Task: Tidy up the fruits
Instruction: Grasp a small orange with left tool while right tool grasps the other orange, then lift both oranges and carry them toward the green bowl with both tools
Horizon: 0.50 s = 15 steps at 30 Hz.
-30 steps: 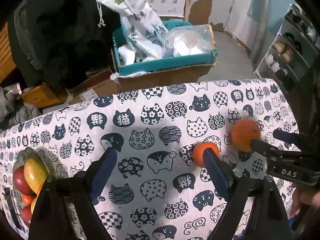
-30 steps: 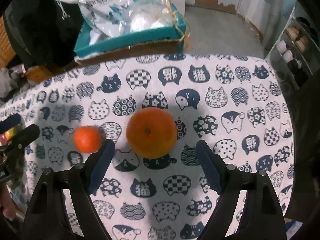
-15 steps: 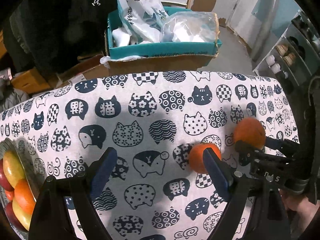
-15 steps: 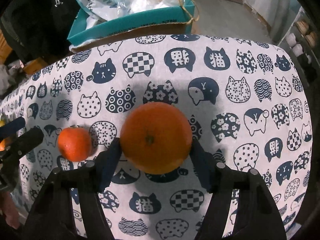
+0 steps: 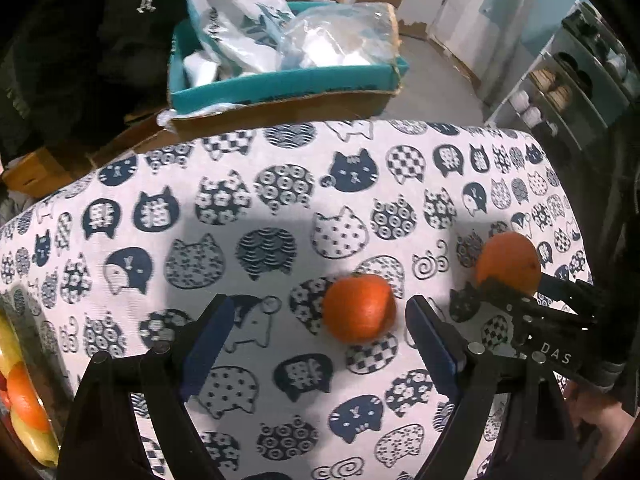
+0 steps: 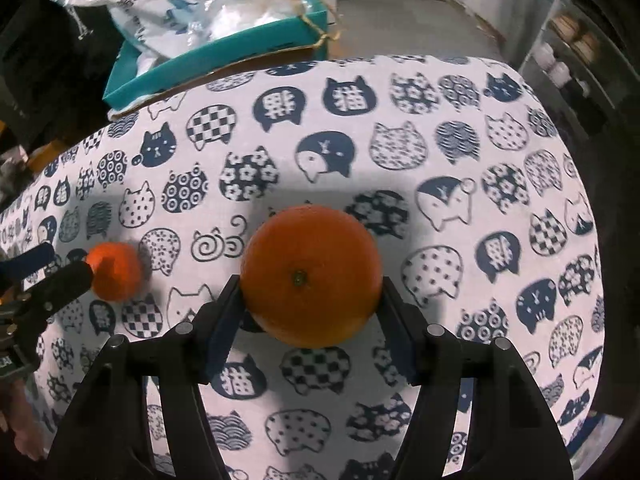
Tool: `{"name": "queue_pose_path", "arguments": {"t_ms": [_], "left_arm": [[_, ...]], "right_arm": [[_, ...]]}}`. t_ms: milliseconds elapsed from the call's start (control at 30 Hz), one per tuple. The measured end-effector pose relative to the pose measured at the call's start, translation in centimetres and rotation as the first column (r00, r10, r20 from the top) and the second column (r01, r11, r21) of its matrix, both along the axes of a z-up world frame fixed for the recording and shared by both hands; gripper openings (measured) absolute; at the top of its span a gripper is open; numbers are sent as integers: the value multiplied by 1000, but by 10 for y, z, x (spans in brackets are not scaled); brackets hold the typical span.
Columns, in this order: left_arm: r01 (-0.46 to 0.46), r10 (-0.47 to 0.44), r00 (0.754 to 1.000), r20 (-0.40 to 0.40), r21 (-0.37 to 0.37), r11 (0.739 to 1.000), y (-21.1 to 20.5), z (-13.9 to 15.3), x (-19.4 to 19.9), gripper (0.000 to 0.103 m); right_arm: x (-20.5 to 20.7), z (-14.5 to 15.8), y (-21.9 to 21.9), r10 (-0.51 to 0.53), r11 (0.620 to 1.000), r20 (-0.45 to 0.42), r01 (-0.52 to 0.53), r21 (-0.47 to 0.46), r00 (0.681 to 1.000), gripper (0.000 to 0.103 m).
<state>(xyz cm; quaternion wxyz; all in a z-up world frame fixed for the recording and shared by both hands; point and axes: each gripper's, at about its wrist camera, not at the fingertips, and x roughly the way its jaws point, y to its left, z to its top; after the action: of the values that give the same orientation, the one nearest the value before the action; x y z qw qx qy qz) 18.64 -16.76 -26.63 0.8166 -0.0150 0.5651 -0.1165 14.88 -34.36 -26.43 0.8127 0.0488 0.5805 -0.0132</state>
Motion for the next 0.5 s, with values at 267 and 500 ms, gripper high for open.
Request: {"name": "queue_pose_path", "arguments": {"t_ms": [267,500], "left_arm": [[38,-37,999,-23,39,999,-18,-14,-2,87],[60,-58,997,-47,53,997,-25,-24,-1,64]], "right_arm": [[-10,10,-4,15,999,21,-15,-32,1000,65],[-15,15,-10,10,1000,31,-10,-28,999,65]]}}
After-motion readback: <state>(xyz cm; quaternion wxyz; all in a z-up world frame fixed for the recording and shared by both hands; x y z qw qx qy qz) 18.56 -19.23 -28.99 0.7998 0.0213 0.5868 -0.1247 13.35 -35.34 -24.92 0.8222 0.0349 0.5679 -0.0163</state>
